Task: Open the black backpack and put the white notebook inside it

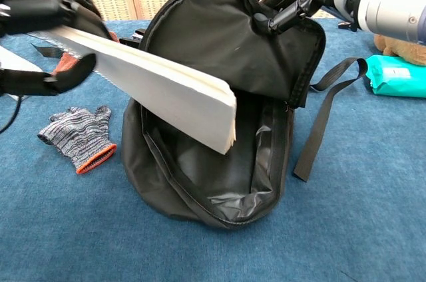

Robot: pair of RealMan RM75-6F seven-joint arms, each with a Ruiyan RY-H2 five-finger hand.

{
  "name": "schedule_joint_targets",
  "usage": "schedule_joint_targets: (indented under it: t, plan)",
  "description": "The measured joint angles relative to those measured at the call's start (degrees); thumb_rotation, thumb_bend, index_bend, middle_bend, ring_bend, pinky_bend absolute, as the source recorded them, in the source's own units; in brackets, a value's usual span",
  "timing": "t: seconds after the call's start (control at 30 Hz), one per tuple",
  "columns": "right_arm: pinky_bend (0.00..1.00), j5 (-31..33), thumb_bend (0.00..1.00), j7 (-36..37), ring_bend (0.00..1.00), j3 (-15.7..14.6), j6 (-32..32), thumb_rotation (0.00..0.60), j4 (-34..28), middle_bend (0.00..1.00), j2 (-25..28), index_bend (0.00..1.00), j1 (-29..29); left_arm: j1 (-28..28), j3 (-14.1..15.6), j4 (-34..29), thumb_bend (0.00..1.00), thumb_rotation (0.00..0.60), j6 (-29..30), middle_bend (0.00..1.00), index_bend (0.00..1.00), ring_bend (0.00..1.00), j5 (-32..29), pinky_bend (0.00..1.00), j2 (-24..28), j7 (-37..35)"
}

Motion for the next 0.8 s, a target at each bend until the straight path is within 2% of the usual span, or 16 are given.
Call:
schedule_joint_targets:
  t: [0.13, 0.37, 0.63, 0.8]
  plan:
    - [0.61, -0.2, 0.61, 0.1, 0.56, -0.4, -0.3, 0.6, -0.6, 0.61, 0.4, 0.65, 0.1, -1.7, 1.5, 2.1, 0.52, 0.6, -0.4, 0.68, 0.89, 0.61, -1.3, 0.65, -2.1, 0.3]
    - [0.61, 0.0, 0.61, 0.3, 0.56, -0.7, -0.9, 0.6, -0.8, 0.61, 0.4, 0.65, 0.6, -5.0, 2.5, 3.2, 0.52, 0.6, 0.2, 0.68, 0.89, 0.61, -3.2, 0.65, -3.2, 1.0]
    - [0.61, 0.7, 0.61, 0.3, 0.57, -0.7, -1.3, 0.6, -1.0, 0.61, 0.7, 0.65, 1.2, -7.1, 4.3, 4.8, 0.52, 0.6, -3.3, 0.68, 0.89, 0.6, -5.4, 0.65, -5.1, 1.7]
    - [0.61, 0.9, 0.61, 0.2, 0.57, -0.7, -1.4, 0.6, -1.4, 0.61, 1.2, 0.65, 1.4, -6.5, 5.8, 6.2, 0.51, 0.6, -6.0, 0.67, 0.89, 0.6, -6.8, 0.65, -7.0, 0.9]
